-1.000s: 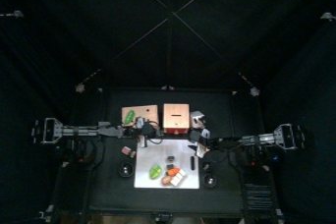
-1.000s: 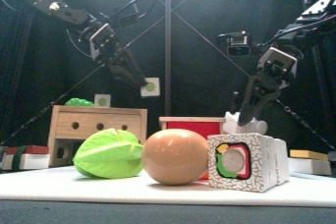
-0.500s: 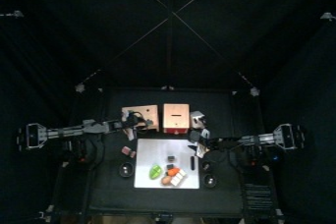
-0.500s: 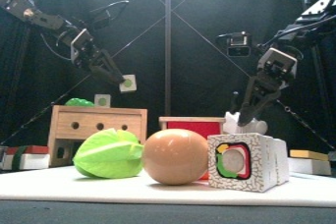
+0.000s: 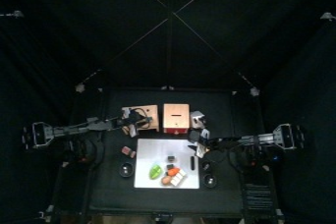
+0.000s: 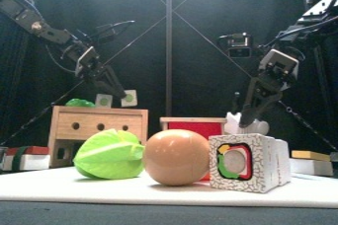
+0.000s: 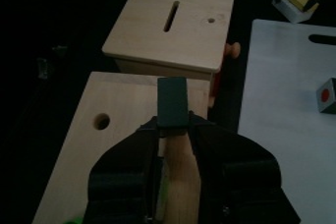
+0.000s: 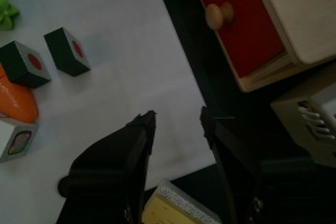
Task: Place sushi piece on bench
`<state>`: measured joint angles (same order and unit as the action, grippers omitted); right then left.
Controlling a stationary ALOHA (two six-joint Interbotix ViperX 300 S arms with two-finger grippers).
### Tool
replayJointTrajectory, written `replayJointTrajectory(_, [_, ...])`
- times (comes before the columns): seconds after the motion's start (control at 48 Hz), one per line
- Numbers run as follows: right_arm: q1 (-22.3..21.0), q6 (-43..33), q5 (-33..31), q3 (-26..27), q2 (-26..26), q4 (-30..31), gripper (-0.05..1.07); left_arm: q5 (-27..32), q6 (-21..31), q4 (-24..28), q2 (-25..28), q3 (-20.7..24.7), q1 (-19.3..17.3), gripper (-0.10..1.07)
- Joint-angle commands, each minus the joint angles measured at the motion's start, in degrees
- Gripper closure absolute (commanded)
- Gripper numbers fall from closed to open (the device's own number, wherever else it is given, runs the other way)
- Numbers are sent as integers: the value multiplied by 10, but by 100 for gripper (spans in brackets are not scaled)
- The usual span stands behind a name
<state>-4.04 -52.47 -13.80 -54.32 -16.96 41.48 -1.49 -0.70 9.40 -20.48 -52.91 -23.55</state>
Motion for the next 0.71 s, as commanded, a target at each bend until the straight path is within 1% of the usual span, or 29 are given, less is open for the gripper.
replayJointTrajectory(0.0, [-2,0,3,11,-6,0,23,2,1,0,2,9,-4,36])
replayJointTrajectory(0.104, [-2,0,3,11,-6,0,23,2,1,0,2,10,-4,30])
replayJointTrajectory(0.229, [-2,0,3,11,-6,1,23,2,1,1,0,9,-4,25])
replayJointTrajectory(0.479, [-2,0,3,11,-5,1,23,2,1,0,-11,10,-4,24])
replayJointTrajectory(0.688, [-2,0,3,12,-5,1,23,-4,0,1,-32,10,-4,24])
